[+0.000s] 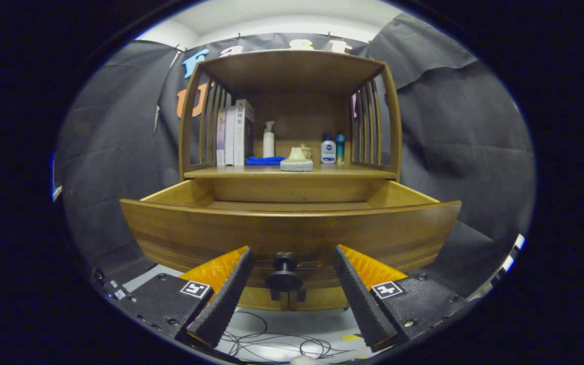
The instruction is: Pull open the drawer, take out the items inside it, and place them on the countertop above the cabinet.
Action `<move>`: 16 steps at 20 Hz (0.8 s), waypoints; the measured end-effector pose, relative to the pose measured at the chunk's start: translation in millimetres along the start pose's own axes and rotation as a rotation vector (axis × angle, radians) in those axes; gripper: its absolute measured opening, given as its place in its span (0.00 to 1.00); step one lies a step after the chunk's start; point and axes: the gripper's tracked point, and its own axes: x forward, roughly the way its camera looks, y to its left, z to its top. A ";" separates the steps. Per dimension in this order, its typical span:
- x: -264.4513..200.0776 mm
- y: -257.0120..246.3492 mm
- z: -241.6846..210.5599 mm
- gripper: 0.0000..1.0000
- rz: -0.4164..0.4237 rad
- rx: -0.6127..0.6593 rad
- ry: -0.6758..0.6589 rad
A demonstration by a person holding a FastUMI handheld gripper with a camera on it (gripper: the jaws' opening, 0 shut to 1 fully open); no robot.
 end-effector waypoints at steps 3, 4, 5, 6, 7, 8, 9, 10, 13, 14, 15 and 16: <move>12.7 -3.0 -0.8 1.00 -0.005 0.007 0.007; 17.3 -6.1 -2.0 1.00 -0.008 0.016 0.018; 16.4 -4.3 -0.1 1.00 -0.008 0.039 -0.006; 17.4 -3.4 0.0 1.00 -0.002 0.034 0.000; 19.7 -4.9 1.4 1.00 -0.002 0.028 -0.023; 20.6 -4.7 0.0 1.00 0.000 0.026 -0.024; 23.4 -4.3 2.3 1.00 0.003 0.027 -0.026; 28.4 -3.9 3.3 1.00 0.003 0.020 -0.020; 44.9 -4.8 10.1 1.00 0.015 0.025 -0.022; 50.0 -4.2 12.1 1.00 0.013 0.022 -0.018; 56.3 -4.5 13.3 1.00 0.010 0.017 -0.019; 62.3 -7.4 13.0 1.00 0.007 0.017 -0.022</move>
